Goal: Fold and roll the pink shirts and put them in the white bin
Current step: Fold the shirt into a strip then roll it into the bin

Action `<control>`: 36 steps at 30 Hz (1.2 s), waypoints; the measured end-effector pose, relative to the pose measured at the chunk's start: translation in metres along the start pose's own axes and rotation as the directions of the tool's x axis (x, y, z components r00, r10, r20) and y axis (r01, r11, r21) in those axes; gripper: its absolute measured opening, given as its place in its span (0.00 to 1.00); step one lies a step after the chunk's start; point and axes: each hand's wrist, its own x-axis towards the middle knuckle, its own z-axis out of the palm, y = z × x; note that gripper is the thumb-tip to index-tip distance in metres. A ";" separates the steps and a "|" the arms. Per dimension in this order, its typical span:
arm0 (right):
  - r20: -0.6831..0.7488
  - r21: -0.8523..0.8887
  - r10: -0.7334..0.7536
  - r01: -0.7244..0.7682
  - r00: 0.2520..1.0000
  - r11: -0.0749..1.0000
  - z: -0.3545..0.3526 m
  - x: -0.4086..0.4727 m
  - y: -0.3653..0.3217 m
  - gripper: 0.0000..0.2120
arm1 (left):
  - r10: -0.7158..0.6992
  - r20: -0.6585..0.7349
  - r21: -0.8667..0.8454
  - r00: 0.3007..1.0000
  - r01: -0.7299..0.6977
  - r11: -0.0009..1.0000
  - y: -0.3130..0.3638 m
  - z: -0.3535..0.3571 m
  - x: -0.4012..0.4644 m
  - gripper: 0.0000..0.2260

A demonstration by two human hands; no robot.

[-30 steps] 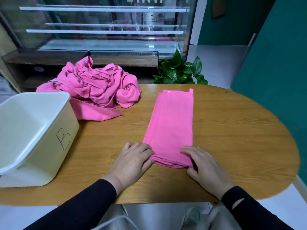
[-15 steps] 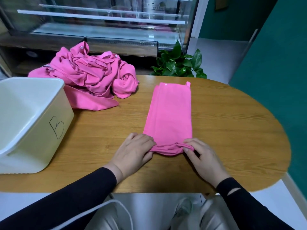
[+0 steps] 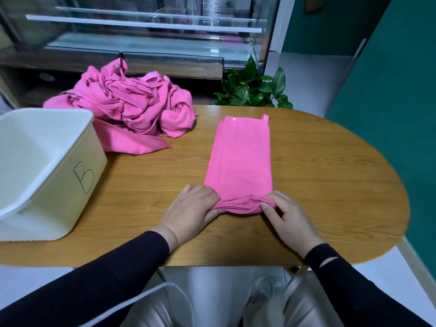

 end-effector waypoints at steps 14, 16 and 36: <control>-0.040 -0.031 0.037 -0.038 0.999 0.999 0.010 0.007 0.010 0.16 | -0.190 0.162 -0.155 0.968 0.215 0.964 -0.009 0.008 0.004 0.23; -0.067 -0.061 0.080 -0.084 0.995 0.995 0.010 0.007 0.006 0.10 | -0.241 0.159 -0.188 0.957 0.269 0.945 -0.010 0.011 0.007 0.25; -0.055 -0.523 -0.158 0.106 0.986 0.846 0.019 -0.008 0.004 0.20 | -0.019 -0.132 0.051 0.991 0.026 0.998 0.000 0.009 0.004 0.06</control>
